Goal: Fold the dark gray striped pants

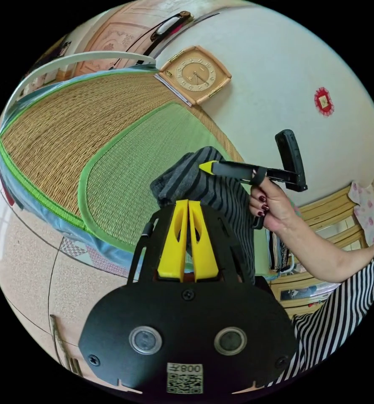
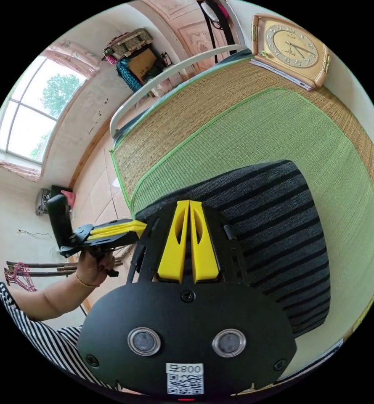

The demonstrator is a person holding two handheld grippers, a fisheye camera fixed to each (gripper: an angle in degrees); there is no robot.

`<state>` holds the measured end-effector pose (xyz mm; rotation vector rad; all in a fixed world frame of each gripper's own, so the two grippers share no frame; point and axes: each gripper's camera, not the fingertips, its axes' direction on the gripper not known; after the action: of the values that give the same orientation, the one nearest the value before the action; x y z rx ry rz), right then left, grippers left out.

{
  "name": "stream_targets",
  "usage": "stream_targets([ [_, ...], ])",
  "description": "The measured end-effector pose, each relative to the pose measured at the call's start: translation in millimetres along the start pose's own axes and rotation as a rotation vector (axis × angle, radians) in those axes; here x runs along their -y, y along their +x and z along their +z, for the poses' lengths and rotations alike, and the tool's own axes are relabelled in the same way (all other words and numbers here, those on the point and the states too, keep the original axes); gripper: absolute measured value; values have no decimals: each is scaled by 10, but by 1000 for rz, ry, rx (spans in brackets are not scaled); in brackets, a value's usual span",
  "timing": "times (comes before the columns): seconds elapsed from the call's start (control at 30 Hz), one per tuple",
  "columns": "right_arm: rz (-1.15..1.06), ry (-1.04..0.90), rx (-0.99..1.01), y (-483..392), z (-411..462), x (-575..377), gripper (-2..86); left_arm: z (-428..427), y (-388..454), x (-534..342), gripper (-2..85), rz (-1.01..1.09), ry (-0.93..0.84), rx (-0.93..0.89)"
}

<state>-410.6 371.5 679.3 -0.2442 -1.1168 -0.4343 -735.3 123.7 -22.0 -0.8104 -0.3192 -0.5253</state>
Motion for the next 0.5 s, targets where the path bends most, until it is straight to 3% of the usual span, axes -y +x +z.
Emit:
stream_targets([
  [0.17,104,117,-41,441,-263,-36,1,-127,302,-26,-1,89,70,-48],
  [0.37,221,30,-15,894,38,55,1,218,406,20,-1,156,-95,126],
  [0.5,180,11,-3,945,-59,30,1,248,374,-41,-1,104,-71,59],
])
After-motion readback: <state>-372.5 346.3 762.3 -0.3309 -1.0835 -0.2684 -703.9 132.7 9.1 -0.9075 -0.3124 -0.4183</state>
